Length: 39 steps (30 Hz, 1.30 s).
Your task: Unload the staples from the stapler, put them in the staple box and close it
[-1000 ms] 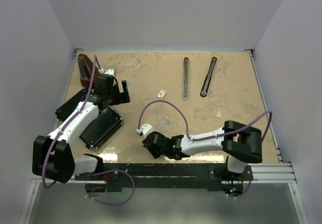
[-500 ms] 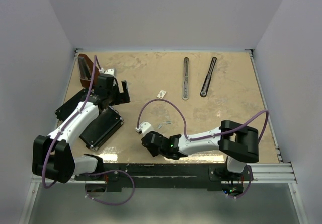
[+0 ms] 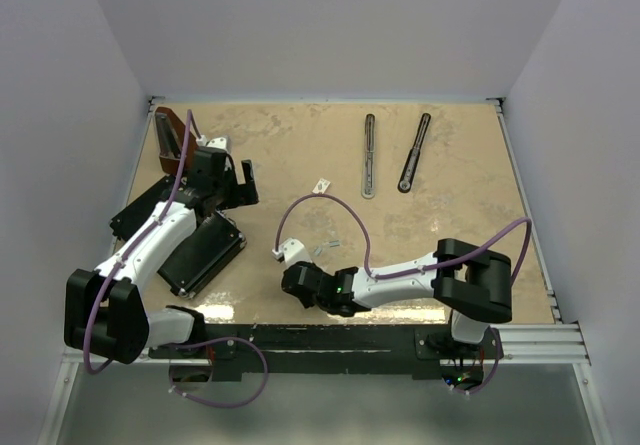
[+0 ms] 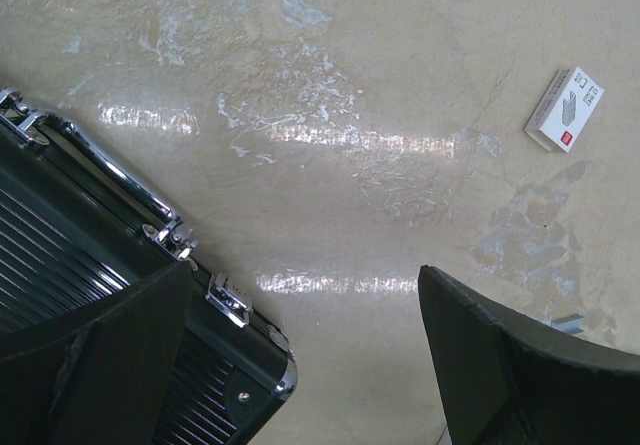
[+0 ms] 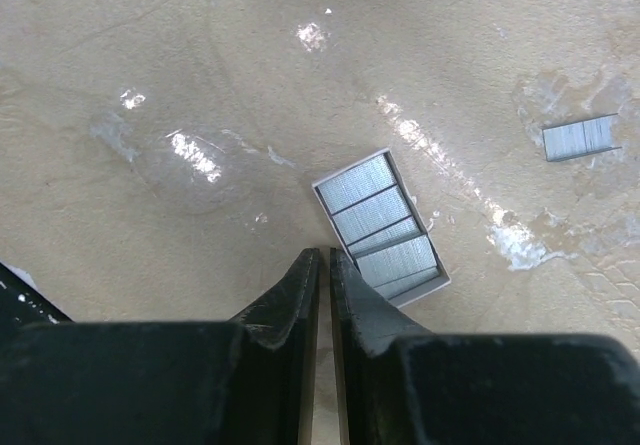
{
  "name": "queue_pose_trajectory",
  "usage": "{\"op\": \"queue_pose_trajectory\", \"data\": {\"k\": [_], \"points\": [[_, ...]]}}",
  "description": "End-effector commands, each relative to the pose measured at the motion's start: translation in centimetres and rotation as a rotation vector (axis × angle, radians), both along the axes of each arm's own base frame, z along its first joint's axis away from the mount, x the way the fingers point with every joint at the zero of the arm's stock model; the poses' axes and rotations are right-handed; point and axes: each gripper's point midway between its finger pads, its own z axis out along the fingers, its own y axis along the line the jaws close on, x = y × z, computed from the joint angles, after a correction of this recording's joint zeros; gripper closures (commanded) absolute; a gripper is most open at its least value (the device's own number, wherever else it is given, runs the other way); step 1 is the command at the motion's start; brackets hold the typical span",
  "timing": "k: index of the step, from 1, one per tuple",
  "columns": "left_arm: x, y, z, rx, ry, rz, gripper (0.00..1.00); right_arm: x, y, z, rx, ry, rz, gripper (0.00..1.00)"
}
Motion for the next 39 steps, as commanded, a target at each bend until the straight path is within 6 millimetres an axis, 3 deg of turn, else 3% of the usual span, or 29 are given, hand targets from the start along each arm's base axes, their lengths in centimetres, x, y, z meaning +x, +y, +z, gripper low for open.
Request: {"op": "queue_pose_trajectory", "data": {"k": [1, 6, 14, 19, 23, 26, 29, 31, 32, 35, 39], "points": [[1.1, -0.1, 2.5, -0.014, -0.073, -0.002, 0.00, 0.7, -1.6, -1.0, -0.049, -0.011, -0.067, 0.88], [1.1, -0.1, 2.7, -0.010, -0.080, -0.005, 0.00, 1.9, -2.8, -1.7, -0.090, -0.028, -0.149, 0.89], [1.1, -0.1, 2.9, -0.013, -0.092, -0.005, 0.00, 2.2, -3.1, 0.0, -0.041, -0.028, -0.163, 0.87], [1.0, 0.1, 2.8, -0.002, -0.091, -0.002, 0.00, 1.3, -0.2, 3.4, 0.090, 0.015, -0.083, 0.84], [0.8, -0.6, 3.7, -0.035, -0.124, -0.035, 0.00, -0.5, 2.6, 8.0, 0.259, 0.084, 0.011, 0.80], [0.8, -0.7, 4.3, -0.041, -0.152, -0.044, 0.00, -0.3, 3.1, 10.0, 0.281, 0.088, 0.002, 0.79], [0.8, -0.9, 4.5, -0.049, -0.159, -0.055, 0.00, 1.3, 2.8, 11.9, 0.279, 0.081, -0.042, 0.76], [0.7, -1.0, 4.5, -0.054, -0.157, -0.063, 0.01, 2.4, 2.2, 12.0, 0.261, 0.108, -0.047, 0.74], [0.7, -1.1, 4.5, -0.058, -0.159, -0.066, 0.01, 4.6, 1.3, 12.3, 0.270, 0.109, -0.092, 0.73], [0.5, -1.0, 4.7, -0.056, -0.167, -0.065, 0.01, 8.3, -1.2, 12.7, 0.275, 0.095, -0.159, 0.68], [0.5, -0.9, 4.8, -0.052, -0.175, -0.060, 0.01, 11.6, -4.6, 12.5, 0.239, 0.080, -0.245, 0.57]]}}
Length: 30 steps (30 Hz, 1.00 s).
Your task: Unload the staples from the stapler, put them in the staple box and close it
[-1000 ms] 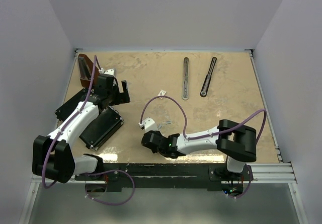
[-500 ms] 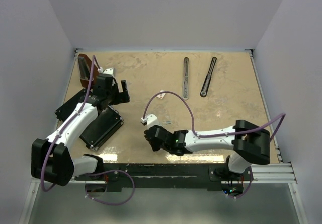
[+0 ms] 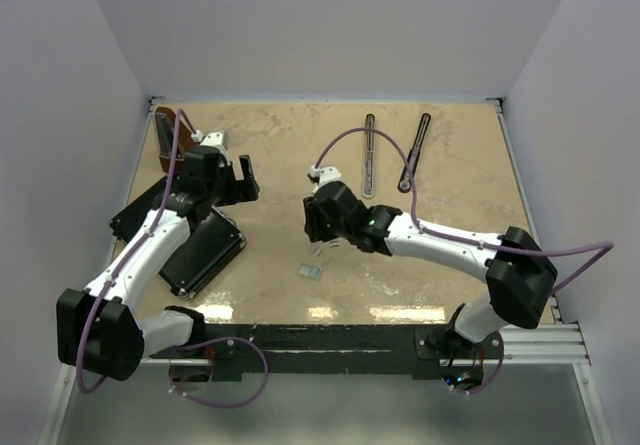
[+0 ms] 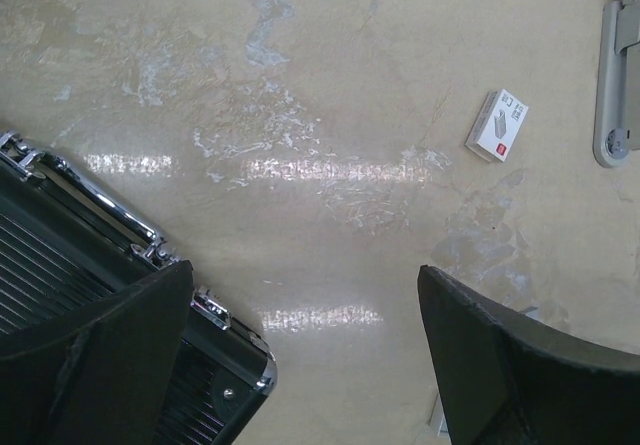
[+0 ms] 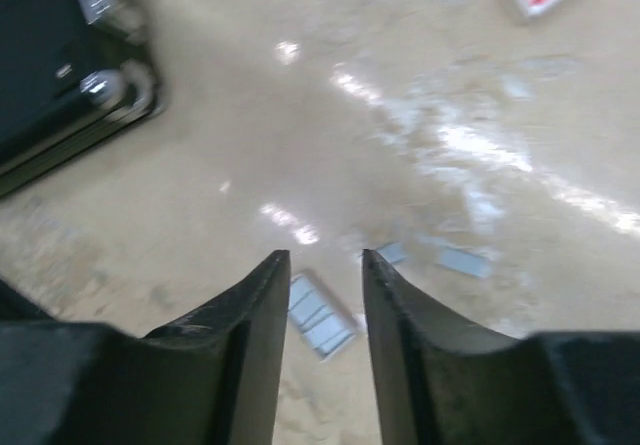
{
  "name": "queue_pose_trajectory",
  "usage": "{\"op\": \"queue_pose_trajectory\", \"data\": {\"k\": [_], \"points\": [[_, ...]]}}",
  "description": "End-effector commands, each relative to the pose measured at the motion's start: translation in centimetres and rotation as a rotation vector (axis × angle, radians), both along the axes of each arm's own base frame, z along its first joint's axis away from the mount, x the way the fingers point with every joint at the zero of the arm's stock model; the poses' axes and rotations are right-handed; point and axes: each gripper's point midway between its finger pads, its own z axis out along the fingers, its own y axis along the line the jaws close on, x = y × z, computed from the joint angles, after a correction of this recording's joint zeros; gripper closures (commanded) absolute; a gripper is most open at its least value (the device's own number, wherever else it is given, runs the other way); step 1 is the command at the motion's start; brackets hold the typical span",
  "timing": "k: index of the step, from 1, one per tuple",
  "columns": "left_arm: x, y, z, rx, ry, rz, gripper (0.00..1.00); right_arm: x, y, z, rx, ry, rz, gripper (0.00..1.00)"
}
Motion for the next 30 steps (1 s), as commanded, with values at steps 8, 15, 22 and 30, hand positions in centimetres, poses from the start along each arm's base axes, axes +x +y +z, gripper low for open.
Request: {"op": "queue_pose_trajectory", "data": {"k": [8, 15, 22, 30], "points": [[0.4, -0.3, 1.6, -0.003, -0.070, -0.025, 0.02, 4.2, -7.1, -3.0, -0.150, 0.059, -0.088, 0.36], [0.5, -0.4, 1.4, 0.000, -0.063, -0.032, 0.02, 4.1, -6.8, -4.9, -0.150, 0.115, -0.095, 0.27], [0.5, -0.8, 1.3, -0.011, -0.062, -0.045, 0.03, 3.8, -6.8, -6.5, -0.191, 0.135, -0.051, 0.26], [0.5, -0.8, 0.9, -0.009, -0.048, -0.046, 0.03, 3.4, -6.4, -7.6, -0.209, 0.165, 0.001, 0.30]]}}
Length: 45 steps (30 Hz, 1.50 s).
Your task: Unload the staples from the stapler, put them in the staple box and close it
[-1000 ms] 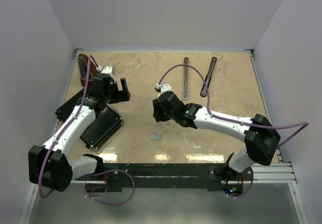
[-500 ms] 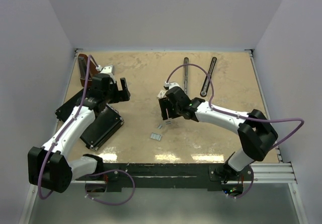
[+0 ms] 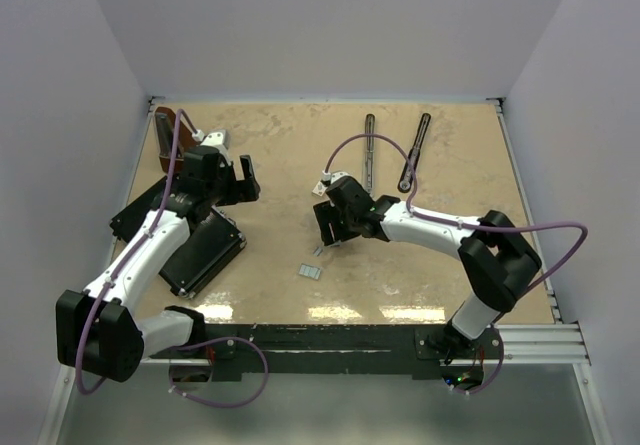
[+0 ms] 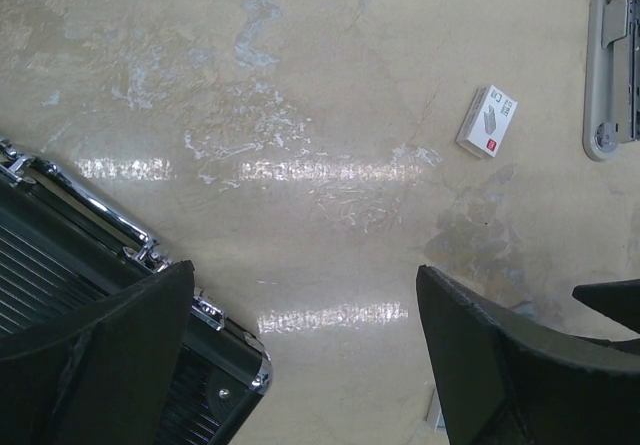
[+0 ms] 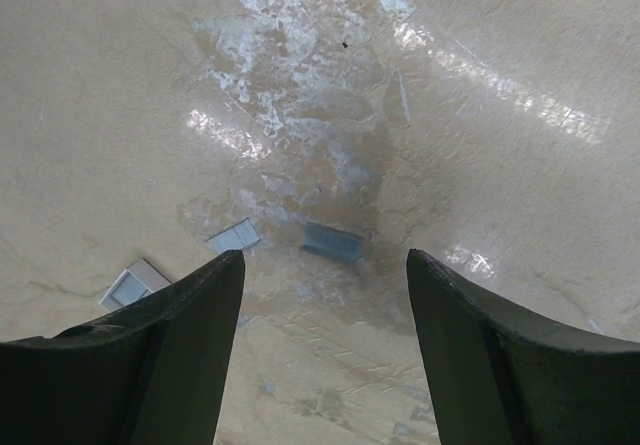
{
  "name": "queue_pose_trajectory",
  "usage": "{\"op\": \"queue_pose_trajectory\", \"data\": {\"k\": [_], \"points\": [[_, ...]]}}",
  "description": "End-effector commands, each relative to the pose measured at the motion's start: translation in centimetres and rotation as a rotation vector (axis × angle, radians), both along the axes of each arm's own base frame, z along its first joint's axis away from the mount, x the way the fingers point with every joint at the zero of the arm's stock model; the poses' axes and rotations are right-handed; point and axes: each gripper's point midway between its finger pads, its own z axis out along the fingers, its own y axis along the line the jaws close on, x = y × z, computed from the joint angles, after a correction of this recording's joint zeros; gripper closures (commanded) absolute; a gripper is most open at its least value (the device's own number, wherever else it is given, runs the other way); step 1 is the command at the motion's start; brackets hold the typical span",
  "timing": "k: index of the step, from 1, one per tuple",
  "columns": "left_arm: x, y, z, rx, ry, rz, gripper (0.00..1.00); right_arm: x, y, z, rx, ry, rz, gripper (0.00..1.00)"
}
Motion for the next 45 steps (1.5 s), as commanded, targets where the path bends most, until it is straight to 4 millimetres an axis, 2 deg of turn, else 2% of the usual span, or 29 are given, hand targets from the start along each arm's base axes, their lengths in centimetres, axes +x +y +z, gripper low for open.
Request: {"op": "queue_pose_trajectory", "data": {"k": [1, 8, 26, 31, 35, 40, 45], "points": [[0.7, -0.4, 0.6, -0.006, -0.037, -0.021, 0.03, 0.0, 0.6, -0.4, 0.000, 0.019, 0.042, 0.30], [0.7, -0.5, 0.7, -0.008, -0.040, -0.022, 0.04, 0.5, -0.3, -1.5, -0.050, 0.020, -0.023, 0.32], [0.7, -0.5, 0.5, -0.004, -0.036, -0.021, 0.04, 0.0, 1.0, -2.1, -0.014, 0.033, -0.016, 0.38], [0.6, -0.5, 0.6, -0.004, -0.036, -0.023, 0.04, -0.2, 1.8, -0.8, -0.002, 0.012, 0.000, 0.38], [0.6, -0.5, 0.8, -0.009, -0.041, -0.017, 0.04, 0.5, 1.8, 0.0, -0.024, -0.021, 0.005, 0.38], [0.6, -0.3, 0.8, -0.003, -0.043, -0.010, 0.04, 0.9, 2.7, 1.6, -0.020, -0.064, 0.051, 0.41], [0.6, -0.3, 0.9, -0.006, -0.043, -0.011, 0.04, 1.1, 1.1, 0.3, -0.093, -0.046, -0.044, 0.41]]}}
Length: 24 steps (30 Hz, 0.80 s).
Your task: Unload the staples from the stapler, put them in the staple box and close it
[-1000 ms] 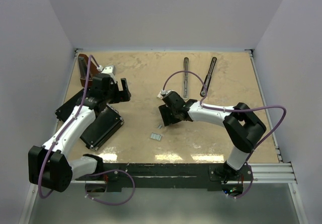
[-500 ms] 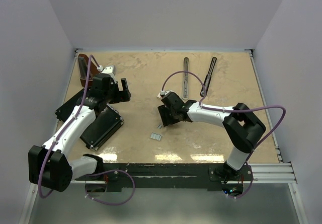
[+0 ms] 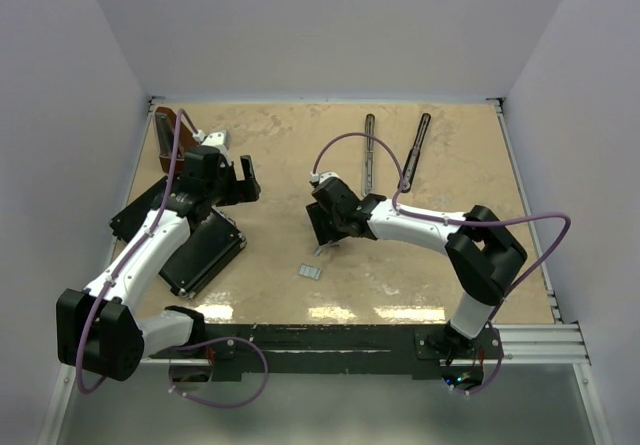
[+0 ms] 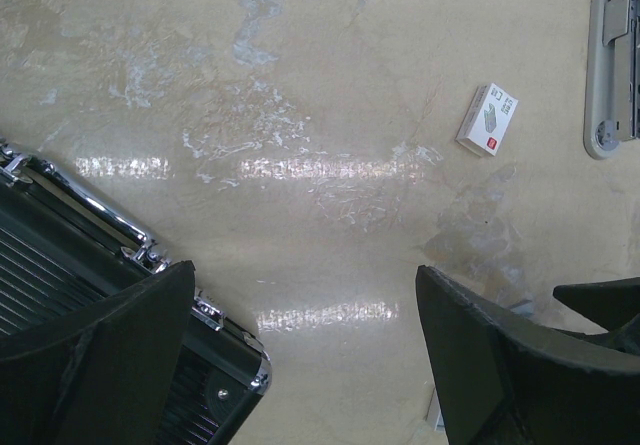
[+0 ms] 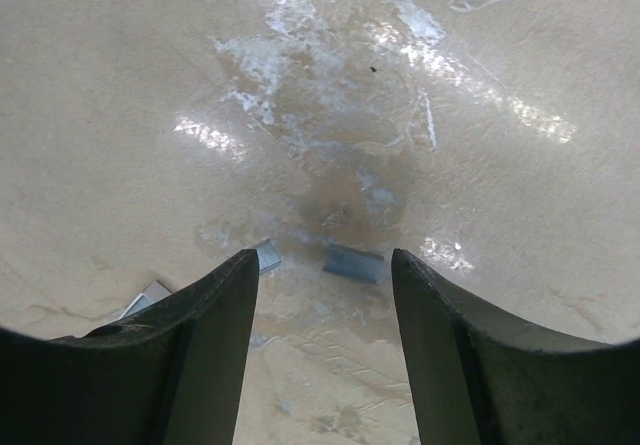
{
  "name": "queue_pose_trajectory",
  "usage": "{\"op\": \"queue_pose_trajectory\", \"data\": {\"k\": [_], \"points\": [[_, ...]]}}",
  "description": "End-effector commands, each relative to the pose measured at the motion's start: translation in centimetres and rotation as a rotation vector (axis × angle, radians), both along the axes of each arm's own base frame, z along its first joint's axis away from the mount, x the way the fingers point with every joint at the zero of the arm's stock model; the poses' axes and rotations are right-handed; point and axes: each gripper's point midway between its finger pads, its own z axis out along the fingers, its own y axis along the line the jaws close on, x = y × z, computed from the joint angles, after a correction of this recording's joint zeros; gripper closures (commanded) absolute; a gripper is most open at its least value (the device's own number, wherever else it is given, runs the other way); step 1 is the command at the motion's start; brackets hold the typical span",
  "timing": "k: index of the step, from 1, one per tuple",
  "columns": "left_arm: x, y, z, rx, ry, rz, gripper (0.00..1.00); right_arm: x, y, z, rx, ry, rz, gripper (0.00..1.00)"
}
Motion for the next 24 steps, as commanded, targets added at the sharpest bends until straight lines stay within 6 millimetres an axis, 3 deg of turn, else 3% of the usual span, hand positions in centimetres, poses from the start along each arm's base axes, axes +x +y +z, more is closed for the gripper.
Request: {"op": "queue_pose_trajectory", "data": {"k": [1, 13, 24], "points": [[0.5, -0.3, 1.0, -0.006, -0.047, -0.009, 0.04, 0.9, -1.0, 0.5, -0.054, -0.034, -0.081, 0.41], [0.6, -0.4, 1.2, -0.012, -0.055, -0.016, 0.04, -0.1, -0.2, -1.5, -0.037, 0.025, -0.113, 0.41], [0.6, -0.4, 1.1, -0.012, -0.049, -0.015, 0.04, -1.2, -0.8, -3.2, -0.115, 0.033, -0.152, 0.50]]}}
